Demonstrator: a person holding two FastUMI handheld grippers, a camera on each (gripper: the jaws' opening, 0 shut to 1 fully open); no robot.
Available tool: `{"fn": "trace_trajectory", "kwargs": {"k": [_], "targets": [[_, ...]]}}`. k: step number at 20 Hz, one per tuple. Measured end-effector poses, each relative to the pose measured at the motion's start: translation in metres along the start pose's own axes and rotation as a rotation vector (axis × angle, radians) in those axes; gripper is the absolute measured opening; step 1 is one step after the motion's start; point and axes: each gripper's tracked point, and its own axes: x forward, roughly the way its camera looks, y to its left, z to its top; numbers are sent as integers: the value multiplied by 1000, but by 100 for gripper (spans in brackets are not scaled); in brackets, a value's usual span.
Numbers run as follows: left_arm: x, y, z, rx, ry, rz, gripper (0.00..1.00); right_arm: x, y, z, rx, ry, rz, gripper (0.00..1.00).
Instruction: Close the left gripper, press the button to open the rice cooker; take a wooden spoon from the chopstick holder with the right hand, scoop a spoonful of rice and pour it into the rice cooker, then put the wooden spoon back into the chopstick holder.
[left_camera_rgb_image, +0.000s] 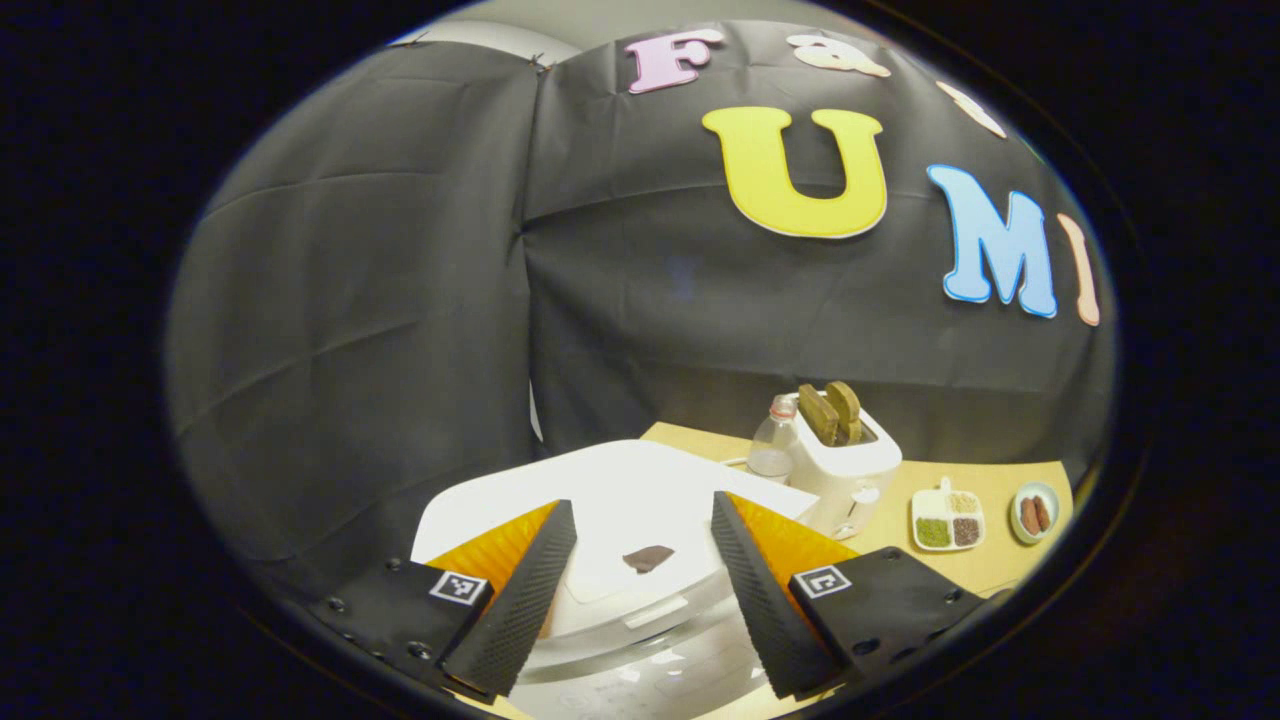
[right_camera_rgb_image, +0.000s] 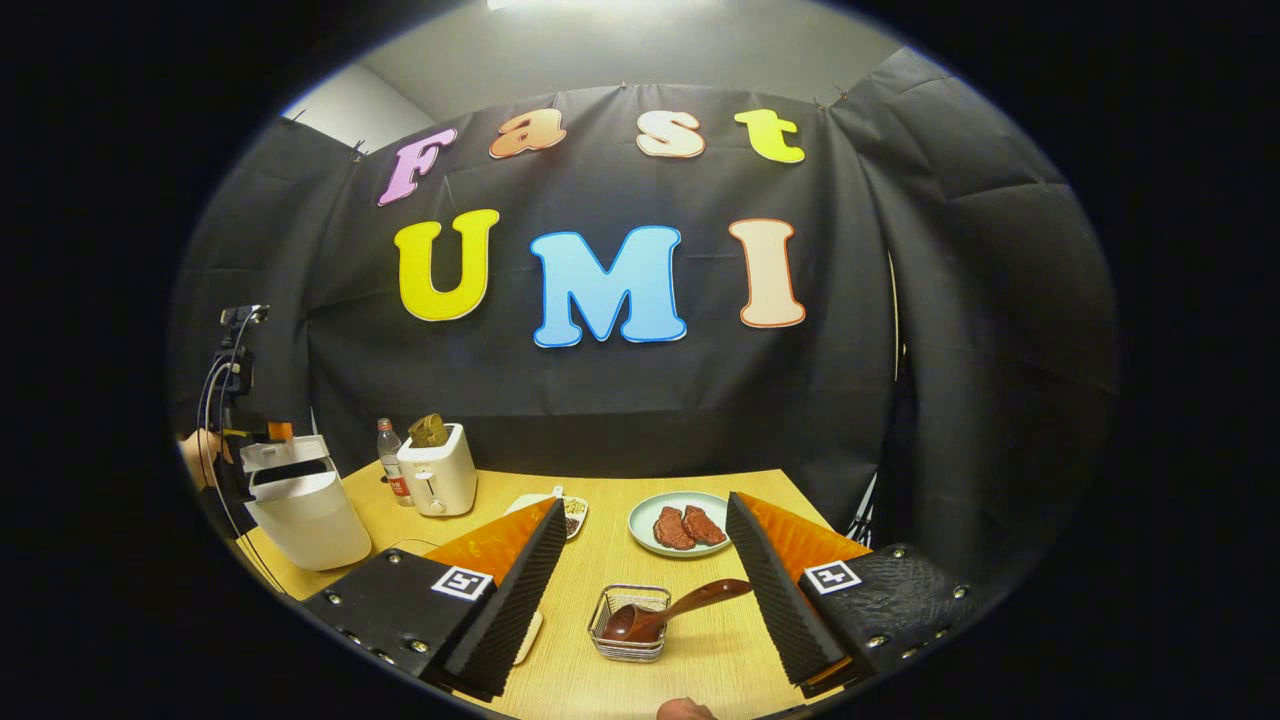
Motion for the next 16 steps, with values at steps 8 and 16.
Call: {"fn": "trace_trajectory", "kwargs": {"k": [8, 16], "targets": [[1, -10, -40, -21, 75, -33, 96, 0, 10, -1, -3, -2, 19, 98], [7, -15, -59, 50, 138, -45, 98, 4, 21, -3, 12, 10, 38, 98]]}}
